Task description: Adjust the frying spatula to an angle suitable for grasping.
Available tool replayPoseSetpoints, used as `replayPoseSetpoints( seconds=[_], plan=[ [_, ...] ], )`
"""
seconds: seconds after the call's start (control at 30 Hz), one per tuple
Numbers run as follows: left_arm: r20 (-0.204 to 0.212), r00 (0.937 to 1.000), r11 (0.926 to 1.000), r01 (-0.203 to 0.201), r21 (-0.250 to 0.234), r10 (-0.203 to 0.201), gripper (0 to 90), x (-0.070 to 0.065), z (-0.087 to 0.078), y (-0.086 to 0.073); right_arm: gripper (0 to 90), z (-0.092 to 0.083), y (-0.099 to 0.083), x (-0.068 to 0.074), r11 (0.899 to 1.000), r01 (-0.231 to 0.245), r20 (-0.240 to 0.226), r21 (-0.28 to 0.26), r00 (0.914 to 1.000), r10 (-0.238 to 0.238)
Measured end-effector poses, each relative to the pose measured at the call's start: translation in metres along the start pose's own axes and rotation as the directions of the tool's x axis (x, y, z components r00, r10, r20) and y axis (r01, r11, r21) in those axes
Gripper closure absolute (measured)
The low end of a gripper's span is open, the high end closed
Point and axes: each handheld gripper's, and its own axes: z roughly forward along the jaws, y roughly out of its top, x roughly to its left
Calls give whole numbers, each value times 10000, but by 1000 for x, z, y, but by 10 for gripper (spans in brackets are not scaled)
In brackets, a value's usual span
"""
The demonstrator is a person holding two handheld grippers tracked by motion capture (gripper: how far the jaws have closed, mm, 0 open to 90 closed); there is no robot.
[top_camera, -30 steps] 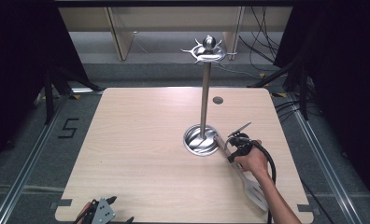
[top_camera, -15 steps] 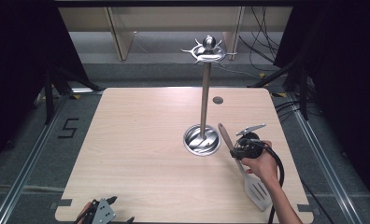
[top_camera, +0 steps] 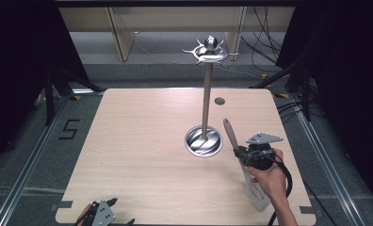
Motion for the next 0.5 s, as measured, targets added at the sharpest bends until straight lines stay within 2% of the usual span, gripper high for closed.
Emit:
replayPoseSetpoints(
  seconds=[0.03,0.07,0.13,0.17,0.2,0.23,0.27,0.3,0.33,0.37,0.4,0.43,0.47,0.5],
  plan=[
    [113,9999,10000,19,-16,-19,152,-1,1,0,747,-3,-2,5,9988,-496,-133,-30,9987,495],
    [100,9999,10000,-47,39,47,152,0,1,0,747,-2,-3,1,9998,-7,-169,-213,9999,3],
    [113,9999,10000,-59,-58,60,153,0,1,0,747,-3,-2,3,9997,-185,-164,-167,9997,183],
    [37,9996,9996,272,-32,-271,153,-2,1,-1,747,-3,-2,3,9996,-152,-193,-258,9997,147],
    [-50,9997,9997,226,47,-226,153,-1,0,0,747,-4,-2,4,9993,-218,-245,-300,9995,210],
    [31,9997,9997,251,-53,-251,153,-1,0,-1,747,-5,-1,4,9988,-234,-267,-430,9994,223],
    [31,9990,9990,444,-46,-444,153,-2,0,-1,747,-6,-1,3,9984,-111,-276,-551,9996,96],
    [43,10000,9999,-65,114,65,153,2,-1,0,747,-8,-1,4,9984,-173,-328,-540,9993,156],
    [43,10000,9999,-65,114,65,153,2,-1,0,747,-9,0,4,9983,-172,-405,-561,9991,150],
    [61,9999,9999,100,121,-101,153,0,-1,0,747,-10,-1,6,9965,-450,-353,-704,9985,426],
    [-21,9997,9997,234,88,-233,153,-1,-1,0,747,-10,-1,4,9971,-199,-444,-738,9989,167],
    [19,10000,10000,-91,28,91,153,1,-1,0,747,-11,-1,3,9966,-196,-470,-796,9988,159],
    [32,10000,10000,-62,47,62,153,1,-1,0,747,-12,-1,6,9957,-484,-567,-794,9974,440],
    [38,9997,9996,-260,137,260,153,2,-2,0,747,-12,0,5,9958,-392,-542,-829,9979,348]
  ],
)
